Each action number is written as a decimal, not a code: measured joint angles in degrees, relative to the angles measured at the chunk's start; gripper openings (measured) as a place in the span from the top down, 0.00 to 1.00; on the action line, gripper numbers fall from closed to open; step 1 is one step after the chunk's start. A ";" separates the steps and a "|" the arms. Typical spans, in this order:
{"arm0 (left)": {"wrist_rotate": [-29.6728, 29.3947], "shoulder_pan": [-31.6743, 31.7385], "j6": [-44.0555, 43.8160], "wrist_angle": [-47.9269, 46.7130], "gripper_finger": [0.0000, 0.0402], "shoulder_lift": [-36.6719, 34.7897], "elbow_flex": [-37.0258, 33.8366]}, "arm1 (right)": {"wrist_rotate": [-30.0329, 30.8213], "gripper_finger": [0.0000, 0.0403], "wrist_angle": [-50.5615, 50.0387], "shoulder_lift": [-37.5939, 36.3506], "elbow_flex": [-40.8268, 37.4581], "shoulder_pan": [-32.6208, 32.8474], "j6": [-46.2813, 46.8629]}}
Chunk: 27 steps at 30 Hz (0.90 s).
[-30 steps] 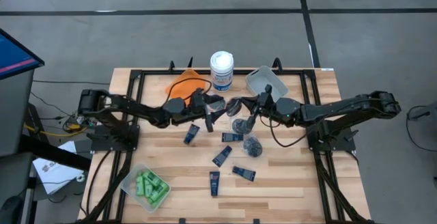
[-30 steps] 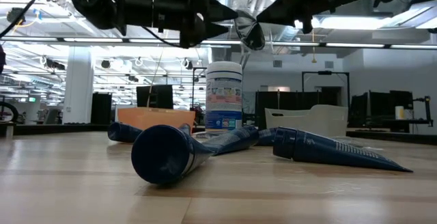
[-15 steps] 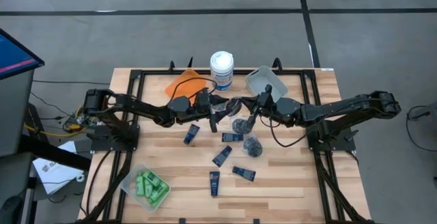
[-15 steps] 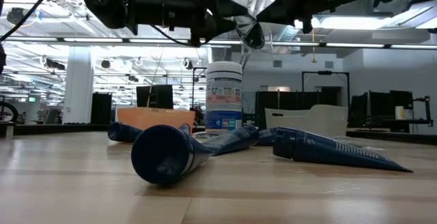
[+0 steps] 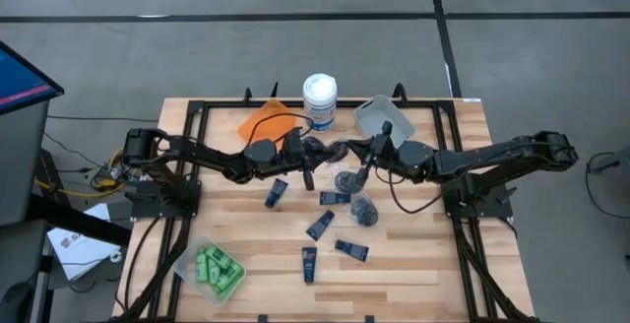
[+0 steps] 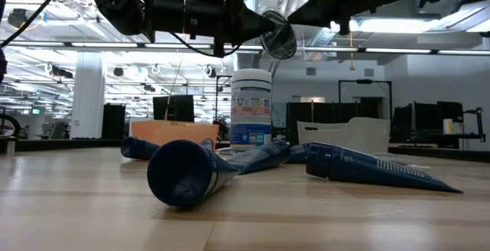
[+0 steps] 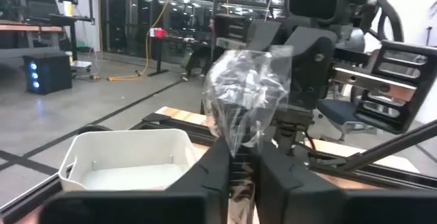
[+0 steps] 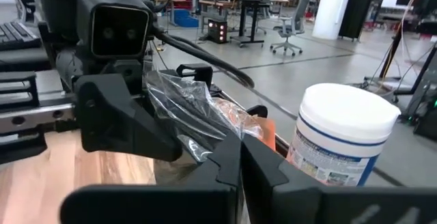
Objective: Pick & Place Travel size toiletries
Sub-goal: Put the hair brush into the orange bin
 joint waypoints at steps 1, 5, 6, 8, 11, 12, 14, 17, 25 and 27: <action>-0.01 0.00 0.20 0.00 0.95 0.00 0.00 | -0.01 1.00 0.00 0.00 0.00 0.16 -0.67; -0.60 -0.04 0.32 0.00 0.94 0.00 0.00 | -0.02 1.00 -0.06 0.00 0.00 0.29 -3.72; -1.59 -0.04 0.36 -0.05 0.93 0.00 0.00 | -0.02 0.99 -0.31 0.00 0.02 0.29 -4.67; -3.56 -0.04 0.58 -0.38 0.92 0.00 0.00 | -0.02 0.95 -1.81 -0.05 0.04 0.35 -7.42; -6.59 0.23 1.90 -3.71 0.95 -1.47 -0.01 | 0.29 0.85 -4.41 -0.76 0.02 1.01 -9.75; -7.65 0.30 1.97 -5.14 0.95 -2.32 0.01 | 1.07 0.81 -4.54 -0.88 0.03 1.34 -10.16; -10.56 0.37 2.04 -10.21 0.95 -4.43 0.02 | 3.31 0.73 -5.47 -0.95 0.04 2.11 -10.51; -15.73 0.26 2.63 -17.40 0.95 -8.57 -0.04 | 5.64 0.61 -6.11 -1.60 0.06 3.30 -12.54; -33.58 -0.79 -1.20 -42.85 0.95 -20.31 -0.04 | 7.74 0.42 -7.91 -1.53 0.02 5.16 -12.61; -36.45 -0.52 -2.36 -47.27 0.95 -21.36 -0.04 | 7.82 0.42 -7.91 -1.53 0.02 5.12 -12.61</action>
